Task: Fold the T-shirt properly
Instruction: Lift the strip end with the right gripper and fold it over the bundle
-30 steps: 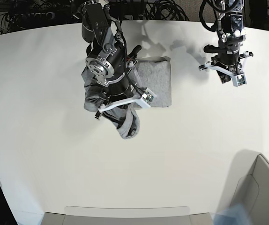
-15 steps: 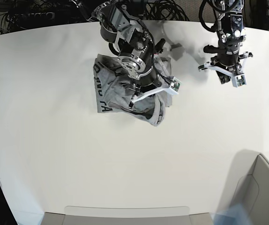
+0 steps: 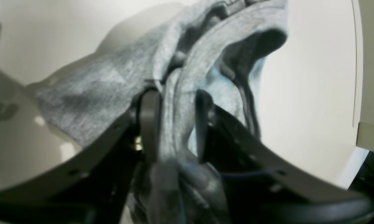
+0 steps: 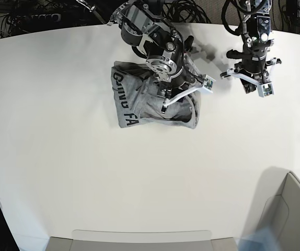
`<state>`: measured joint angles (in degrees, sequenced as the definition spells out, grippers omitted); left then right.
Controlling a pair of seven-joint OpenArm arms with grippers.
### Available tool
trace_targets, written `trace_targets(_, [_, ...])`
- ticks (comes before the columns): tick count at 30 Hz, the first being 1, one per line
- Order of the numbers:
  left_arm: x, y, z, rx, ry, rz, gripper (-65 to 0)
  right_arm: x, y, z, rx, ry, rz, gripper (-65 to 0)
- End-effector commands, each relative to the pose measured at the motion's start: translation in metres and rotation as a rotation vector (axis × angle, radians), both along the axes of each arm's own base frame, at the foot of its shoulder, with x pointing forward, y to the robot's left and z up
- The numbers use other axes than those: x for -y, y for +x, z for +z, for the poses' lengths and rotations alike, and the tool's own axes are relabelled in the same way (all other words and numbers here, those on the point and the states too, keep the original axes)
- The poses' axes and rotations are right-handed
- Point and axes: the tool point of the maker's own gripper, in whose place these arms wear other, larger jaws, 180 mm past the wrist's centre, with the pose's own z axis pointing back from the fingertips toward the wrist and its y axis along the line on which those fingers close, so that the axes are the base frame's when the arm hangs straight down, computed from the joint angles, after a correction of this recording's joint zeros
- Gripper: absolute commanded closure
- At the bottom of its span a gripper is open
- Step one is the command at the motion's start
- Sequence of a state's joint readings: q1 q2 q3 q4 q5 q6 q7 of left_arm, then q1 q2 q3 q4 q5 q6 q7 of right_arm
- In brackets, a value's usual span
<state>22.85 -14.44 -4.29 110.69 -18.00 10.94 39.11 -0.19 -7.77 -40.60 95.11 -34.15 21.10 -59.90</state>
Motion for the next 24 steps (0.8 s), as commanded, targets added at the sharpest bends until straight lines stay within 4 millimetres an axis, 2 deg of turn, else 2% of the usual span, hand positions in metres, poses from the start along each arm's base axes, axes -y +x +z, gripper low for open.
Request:
trace_targets(1, [-0.006, 0.005, 0.009, 0.033, 0.022, 0.004, -6.5, -0.014, 0.006, 0.023, 0.051, 0.064, 0.012, -21.6])
trace_targets(5, [-0.007, 0.003, 0.003, 0.018, 0.022, 0.008, -6.5, -0.025, 0.000, 0.040, 0.072, 0.117, 0.046, -22.3])
trace_targets(11, [-0.008, 0.002, 0.002, 0.013, 0.021, 0.011, -6.5, -0.044, -0.018, 0.065, 0.028, 0.293, 0.088, -22.2])
trace_targets(13, [-0.008, 0.002, 0.002, 0.013, 0.021, 0.011, -6.5, -0.044, -0.022, 0.085, 0.065, 0.363, 0.083, -22.2])
trace_targets(17, [-0.008, 0.002, 0.001, 0.012, 0.021, 0.011, -6.5, -0.017, -0.021, 0.108, 0.133, 0.402, -0.004, -22.2])
trace_targets(20, [-0.008, 0.002, 0.001, 0.012, 0.021, 0.010, -6.5, 0.011, -0.020, 0.090, 0.148, 0.306, -0.072, -22.2])
trace_targets(24, [-0.006, 0.003, 0.001, 0.011, 0.019, 0.006, -6.5, 0.029, -0.029, 0.073, 0.137, 0.237, -0.106, -22.3])
